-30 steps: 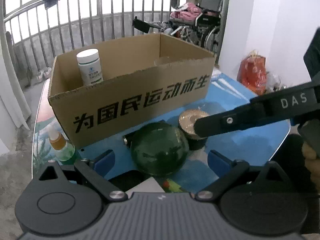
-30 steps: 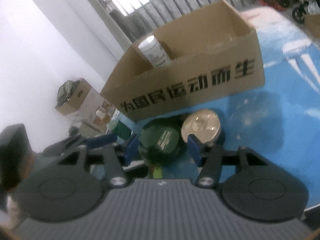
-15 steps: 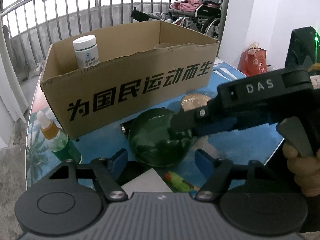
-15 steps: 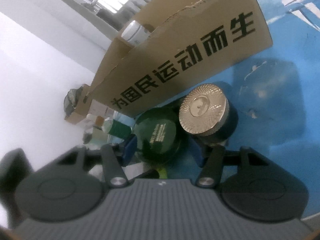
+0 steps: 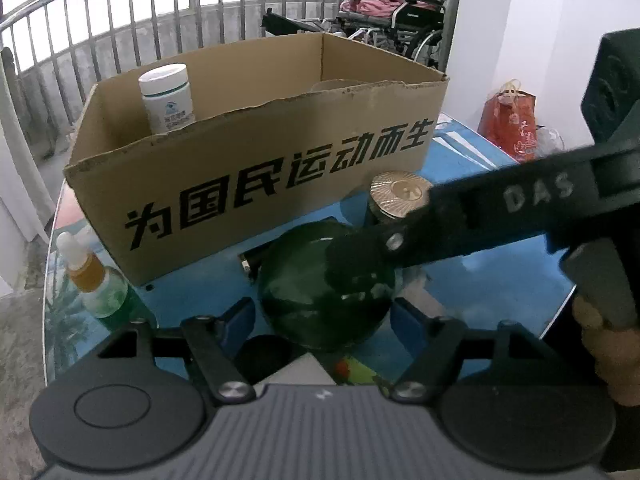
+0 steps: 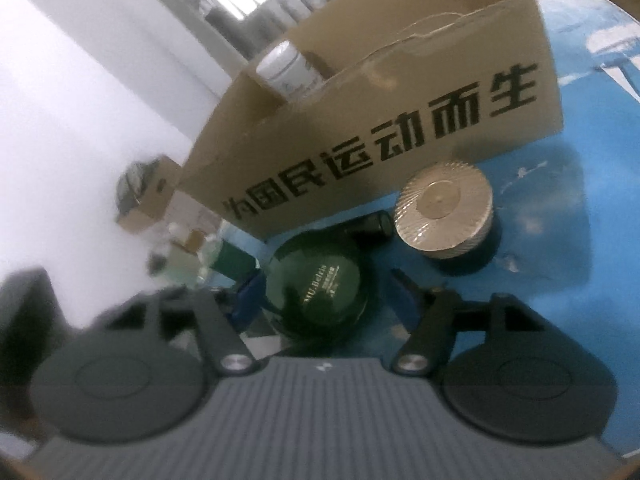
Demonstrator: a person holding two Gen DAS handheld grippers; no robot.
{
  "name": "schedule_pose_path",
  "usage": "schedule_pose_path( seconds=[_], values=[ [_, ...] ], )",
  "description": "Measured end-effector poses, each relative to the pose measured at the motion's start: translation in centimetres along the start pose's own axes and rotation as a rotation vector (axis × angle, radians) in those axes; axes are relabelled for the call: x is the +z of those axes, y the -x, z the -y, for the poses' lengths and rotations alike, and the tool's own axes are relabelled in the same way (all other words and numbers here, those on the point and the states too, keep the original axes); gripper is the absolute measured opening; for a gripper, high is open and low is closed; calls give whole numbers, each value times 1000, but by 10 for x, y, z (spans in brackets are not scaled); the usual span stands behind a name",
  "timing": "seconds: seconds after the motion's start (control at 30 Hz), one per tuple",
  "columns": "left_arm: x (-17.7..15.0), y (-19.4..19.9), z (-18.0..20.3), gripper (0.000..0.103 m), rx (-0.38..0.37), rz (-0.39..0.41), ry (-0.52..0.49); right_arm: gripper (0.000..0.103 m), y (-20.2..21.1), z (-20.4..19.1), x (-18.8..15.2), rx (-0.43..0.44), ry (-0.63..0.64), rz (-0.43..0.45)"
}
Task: Organize rigid objects
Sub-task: 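Move the right tool back to the dark green round jar and grasp it, then lift the green jar with the right tool and carry it into the box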
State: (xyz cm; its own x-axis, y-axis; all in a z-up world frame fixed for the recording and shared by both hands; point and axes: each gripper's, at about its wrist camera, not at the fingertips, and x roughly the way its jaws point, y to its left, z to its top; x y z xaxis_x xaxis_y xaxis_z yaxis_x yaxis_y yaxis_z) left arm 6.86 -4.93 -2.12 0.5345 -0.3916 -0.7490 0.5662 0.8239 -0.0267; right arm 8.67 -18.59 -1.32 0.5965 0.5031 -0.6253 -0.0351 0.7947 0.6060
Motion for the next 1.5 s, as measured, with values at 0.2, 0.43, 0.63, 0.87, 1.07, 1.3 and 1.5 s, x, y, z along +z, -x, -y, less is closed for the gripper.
schedule_pose_path(
  seconds=[0.2, 0.43, 0.63, 0.87, 1.07, 1.3, 1.5],
  values=[
    [2, -8, 3, 78, 8, -5, -23, 74, -16, -5, 1, -14, 36, -40],
    [3, -11, 4, 79, 18, -3, -27, 75, -22, -5, 2, 7, 37, -58],
    [4, -12, 5, 79, 24, -2, -21, 74, -22, -6, 2, 3, 36, -58],
    [4, -4, 9, 79, 28, 10, -33, 74, -19, -11, 2, 0, 35, -52],
    [6, 18, 16, 79, 41, 44, -48, 74, -4, -19, 2, 10, 38, -41],
    [28, 61, 17, 79, 91, 177, -81, 74, 32, -54, 17, 31, 125, 45],
    [65, 82, 1, 79, 154, 276, -95, 74, 46, -91, 56, 58, 237, 128]
  ],
)
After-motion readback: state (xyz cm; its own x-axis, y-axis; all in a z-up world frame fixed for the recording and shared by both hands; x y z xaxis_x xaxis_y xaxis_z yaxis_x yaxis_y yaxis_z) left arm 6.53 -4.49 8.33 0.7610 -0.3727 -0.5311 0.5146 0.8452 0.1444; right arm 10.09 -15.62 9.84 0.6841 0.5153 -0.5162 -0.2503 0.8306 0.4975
